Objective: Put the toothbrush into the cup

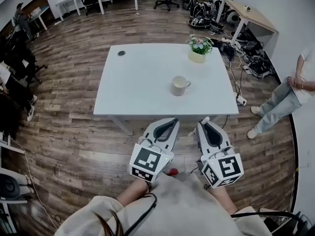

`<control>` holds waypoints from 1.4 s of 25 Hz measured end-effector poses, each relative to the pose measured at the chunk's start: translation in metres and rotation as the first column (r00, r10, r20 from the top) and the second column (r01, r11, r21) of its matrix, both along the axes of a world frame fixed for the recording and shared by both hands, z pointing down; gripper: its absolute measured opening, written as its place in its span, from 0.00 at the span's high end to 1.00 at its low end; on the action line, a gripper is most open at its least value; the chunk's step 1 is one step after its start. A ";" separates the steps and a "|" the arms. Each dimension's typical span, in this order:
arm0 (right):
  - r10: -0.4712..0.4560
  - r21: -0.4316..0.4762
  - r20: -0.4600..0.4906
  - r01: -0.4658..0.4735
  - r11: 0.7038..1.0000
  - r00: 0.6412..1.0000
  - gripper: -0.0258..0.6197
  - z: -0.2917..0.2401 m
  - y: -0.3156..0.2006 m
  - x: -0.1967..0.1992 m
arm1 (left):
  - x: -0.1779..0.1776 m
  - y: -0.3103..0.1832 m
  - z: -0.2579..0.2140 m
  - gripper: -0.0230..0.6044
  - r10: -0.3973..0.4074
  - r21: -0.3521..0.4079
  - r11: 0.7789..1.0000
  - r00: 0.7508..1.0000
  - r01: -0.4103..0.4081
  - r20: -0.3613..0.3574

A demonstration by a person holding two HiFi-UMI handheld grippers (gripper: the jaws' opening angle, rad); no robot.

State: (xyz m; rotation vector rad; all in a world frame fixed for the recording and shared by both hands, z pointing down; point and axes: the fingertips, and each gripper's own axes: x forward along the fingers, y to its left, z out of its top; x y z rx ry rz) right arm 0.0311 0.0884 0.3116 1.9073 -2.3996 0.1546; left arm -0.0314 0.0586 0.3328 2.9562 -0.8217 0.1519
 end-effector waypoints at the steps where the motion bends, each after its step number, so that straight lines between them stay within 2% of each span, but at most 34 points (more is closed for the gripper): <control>1: 0.008 0.001 -0.001 -0.008 1.000 1.000 0.89 -0.001 0.000 -0.001 | -0.002 -0.001 0.000 0.95 0.002 0.000 1.000 1.000 -0.002 -0.001; 7: 0.031 -0.005 0.004 -0.031 1.000 1.000 0.89 -0.001 -0.004 -0.003 | -0.012 -0.008 0.005 0.95 0.002 -0.016 1.000 1.000 -0.003 -0.004; 15: 0.031 0.002 0.014 -0.031 1.000 0.999 0.89 0.003 -0.031 0.010 | 0.000 -0.035 0.013 0.95 -0.001 -0.020 1.000 1.000 0.001 0.012; 25: -0.014 0.007 0.003 0.014 1.000 1.000 0.89 0.010 -0.101 0.047 | 0.041 -0.103 0.020 0.95 -0.026 -0.006 1.000 0.999 0.027 0.028; 35: -0.098 -0.029 0.024 0.099 0.995 0.995 0.89 0.026 -0.180 0.062 | 0.060 -0.171 0.047 0.95 -0.074 -0.087 0.993 0.994 0.081 0.074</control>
